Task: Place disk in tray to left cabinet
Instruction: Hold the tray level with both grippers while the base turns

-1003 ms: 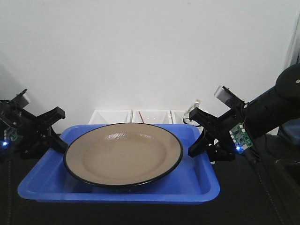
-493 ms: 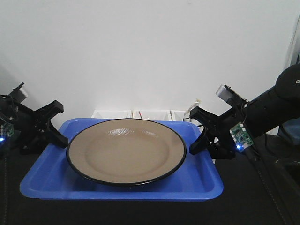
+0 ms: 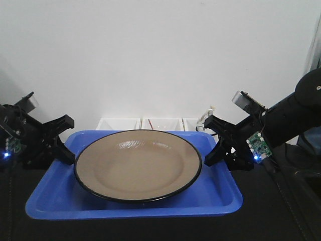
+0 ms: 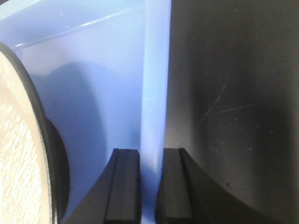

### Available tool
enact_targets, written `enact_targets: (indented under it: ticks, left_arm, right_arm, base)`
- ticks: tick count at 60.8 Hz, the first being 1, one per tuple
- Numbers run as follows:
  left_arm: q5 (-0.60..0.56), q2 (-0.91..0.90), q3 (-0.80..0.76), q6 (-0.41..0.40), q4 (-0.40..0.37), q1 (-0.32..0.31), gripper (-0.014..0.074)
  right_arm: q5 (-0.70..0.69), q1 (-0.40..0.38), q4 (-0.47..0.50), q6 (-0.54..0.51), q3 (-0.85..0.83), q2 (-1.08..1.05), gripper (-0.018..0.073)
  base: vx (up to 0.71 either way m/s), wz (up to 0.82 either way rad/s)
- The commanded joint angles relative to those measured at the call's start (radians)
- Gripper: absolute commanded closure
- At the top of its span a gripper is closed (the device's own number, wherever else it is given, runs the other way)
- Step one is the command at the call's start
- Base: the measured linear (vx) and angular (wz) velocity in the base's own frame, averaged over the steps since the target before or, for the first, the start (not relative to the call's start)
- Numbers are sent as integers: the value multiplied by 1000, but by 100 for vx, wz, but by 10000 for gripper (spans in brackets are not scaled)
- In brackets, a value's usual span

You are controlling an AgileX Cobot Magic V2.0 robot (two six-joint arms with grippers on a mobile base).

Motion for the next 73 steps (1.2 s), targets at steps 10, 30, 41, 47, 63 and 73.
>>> enact_targets:
  ticks: [10,30,41,47,63,73]
  left_arm:
    - [40,-58,-33,-16,-232,-47,596]
    - [40,-58,-33,-16,-232,-47,596]
    - [40,-58,-33,-16,-232,-47,596]
    - [40,-58,-33,-16,-232,-47,596]
    - [40,-58,-33,-16,-232,-47,596]
    - [40,-58,-33,-16,-232,-47,596]
  right_arm:
    - [-53,31,244,-3,-43,-49,562]
    - [-52,31,244,-3,-43,-49,562]
    - [-52,31,244,-3,-43,-49,562]
    - [-52,31,244,-3,-43,-49,562]
    - [-52,31,244,-3,-43,-49,562]
    - [-51,31,244,-3,-43,-49,562]
  base:
    - [0,0]
    - [0,0]
    - [0,0]
    - [0,0]
    - [0,0]
    - [0,0]
